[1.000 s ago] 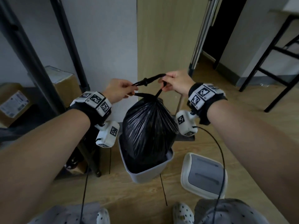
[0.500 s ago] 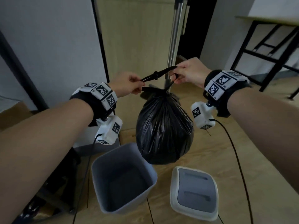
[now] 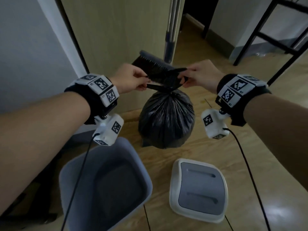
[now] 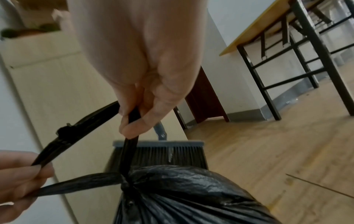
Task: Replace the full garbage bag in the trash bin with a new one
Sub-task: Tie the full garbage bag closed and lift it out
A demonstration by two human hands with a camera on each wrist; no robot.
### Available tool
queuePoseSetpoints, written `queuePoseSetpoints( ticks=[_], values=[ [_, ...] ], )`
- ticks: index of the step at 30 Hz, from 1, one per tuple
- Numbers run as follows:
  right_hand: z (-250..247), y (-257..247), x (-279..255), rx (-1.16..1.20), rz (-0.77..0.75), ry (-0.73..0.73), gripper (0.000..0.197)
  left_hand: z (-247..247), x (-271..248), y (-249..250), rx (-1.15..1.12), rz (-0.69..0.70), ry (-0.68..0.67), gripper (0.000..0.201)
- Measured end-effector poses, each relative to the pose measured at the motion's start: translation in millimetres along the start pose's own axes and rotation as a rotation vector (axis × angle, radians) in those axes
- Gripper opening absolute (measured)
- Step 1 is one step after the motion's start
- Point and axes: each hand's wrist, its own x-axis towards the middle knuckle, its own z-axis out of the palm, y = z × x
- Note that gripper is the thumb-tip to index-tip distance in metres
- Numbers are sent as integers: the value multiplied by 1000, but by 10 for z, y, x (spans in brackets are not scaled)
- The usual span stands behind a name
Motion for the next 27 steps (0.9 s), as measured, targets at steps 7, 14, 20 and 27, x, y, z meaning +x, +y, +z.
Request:
queuePoseSetpoints(
  ticks=[7,14,20,27],
  values=[
    [179,773,474,123,203,-83,14,298,453,-599,50,-138,-117,15],
    [364,1495,804,28,381,-208,11,531,782,-1112,97,-315,-249,10],
    [402,1658,786,215,405,-202,17,652,861,-1277,63,-400,-283,14],
    [158,1259,723,471,368,-271,28,590,823,-1018,-18,-390,-296,12]
  ],
)
